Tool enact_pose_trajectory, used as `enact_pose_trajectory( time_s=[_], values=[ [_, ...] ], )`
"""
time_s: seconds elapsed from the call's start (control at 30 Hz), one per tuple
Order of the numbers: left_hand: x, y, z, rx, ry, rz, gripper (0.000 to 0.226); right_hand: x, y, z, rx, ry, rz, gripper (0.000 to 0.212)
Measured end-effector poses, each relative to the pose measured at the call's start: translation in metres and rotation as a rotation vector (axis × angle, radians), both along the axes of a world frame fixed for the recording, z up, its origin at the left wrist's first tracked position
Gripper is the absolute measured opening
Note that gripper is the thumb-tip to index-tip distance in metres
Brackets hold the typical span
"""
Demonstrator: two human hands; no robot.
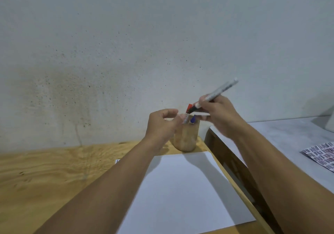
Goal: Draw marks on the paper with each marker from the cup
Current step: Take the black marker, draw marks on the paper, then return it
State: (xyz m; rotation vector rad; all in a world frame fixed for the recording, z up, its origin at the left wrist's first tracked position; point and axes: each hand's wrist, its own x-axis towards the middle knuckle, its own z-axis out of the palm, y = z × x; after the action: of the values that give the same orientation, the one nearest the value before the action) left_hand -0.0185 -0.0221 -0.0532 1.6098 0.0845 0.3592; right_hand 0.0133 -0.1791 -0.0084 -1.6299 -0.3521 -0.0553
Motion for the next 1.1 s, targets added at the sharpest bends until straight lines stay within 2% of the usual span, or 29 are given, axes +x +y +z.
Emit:
enact_pose_trajectory(
  time_s=[0.1,0.2,0.27,0.43,0.63,0.73,0.87,1.1],
  values=[
    [0.003,0.001,-0.011,0.419,-0.047,0.084,0.033,0.016,-0.015,0.024,-0.416,-0.071,-0.110,0.017],
    [0.006,0.005,-0.026,0.750,-0.170,0.066,0.035,0.032,-0.025,0.042,-0.847,-0.183,-0.149,0.024],
    [0.005,0.005,-0.032,0.874,-0.264,0.045,0.042,0.039,-0.028,0.051,-0.992,-0.254,-0.193,0.025],
    [0.003,0.005,-0.040,1.039,-0.409,0.012,0.050,0.046,-0.022,0.060,-1.145,-0.333,-0.228,0.020],
    [0.007,0.006,-0.041,1.064,-0.467,0.041,0.046,0.058,-0.009,0.044,-1.126,-0.352,-0.165,0.015],
    [0.008,0.005,-0.041,1.065,-0.459,0.047,0.045,0.069,0.001,0.023,-1.132,-0.321,-0.117,0.024],
    [0.006,0.005,-0.042,1.055,-0.423,0.040,0.046,0.078,0.005,0.001,-1.000,-0.247,-0.146,0.027],
    [-0.002,0.007,-0.039,1.098,-0.306,-0.032,0.054,0.075,0.006,-0.022,-0.786,-0.273,-0.246,0.026]
  ],
)
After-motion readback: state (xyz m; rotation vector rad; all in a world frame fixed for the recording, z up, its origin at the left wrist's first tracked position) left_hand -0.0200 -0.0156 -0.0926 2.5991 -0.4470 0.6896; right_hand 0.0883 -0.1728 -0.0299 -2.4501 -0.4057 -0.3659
